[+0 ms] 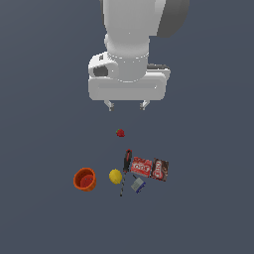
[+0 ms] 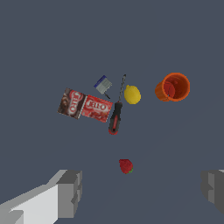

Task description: Pick up a designated object from a clutter of objects.

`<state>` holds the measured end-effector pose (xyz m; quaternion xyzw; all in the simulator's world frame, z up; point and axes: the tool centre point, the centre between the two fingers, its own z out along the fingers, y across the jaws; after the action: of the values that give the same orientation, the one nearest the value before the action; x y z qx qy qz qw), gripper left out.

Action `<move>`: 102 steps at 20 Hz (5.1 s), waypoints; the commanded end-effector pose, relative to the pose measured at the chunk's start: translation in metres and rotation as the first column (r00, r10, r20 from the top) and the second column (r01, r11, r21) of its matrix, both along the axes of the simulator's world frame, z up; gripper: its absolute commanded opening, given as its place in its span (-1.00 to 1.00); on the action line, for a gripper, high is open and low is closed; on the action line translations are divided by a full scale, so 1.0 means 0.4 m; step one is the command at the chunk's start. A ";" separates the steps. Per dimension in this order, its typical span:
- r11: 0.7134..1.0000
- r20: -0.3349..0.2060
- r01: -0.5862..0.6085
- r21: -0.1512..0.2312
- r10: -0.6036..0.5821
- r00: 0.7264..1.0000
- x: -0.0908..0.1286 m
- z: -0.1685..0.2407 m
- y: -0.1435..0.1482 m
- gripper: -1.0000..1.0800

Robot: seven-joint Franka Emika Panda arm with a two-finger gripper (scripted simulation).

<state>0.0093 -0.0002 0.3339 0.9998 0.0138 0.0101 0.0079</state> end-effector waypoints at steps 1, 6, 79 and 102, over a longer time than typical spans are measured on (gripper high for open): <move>1.000 0.000 0.000 0.000 0.000 1.000 0.000 0.000 0.000 0.92; 1.000 -0.023 -0.011 -0.012 0.011 1.000 -0.003 -0.021 0.013 0.92; 0.969 -0.021 -0.247 0.016 0.247 0.969 -0.327 -0.758 -0.095 0.92; 0.969 -0.019 -0.247 0.015 0.247 0.969 -0.330 -0.735 -0.107 -1.00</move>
<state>-0.1226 -0.0414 0.0358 0.9904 0.1381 0.0001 0.0000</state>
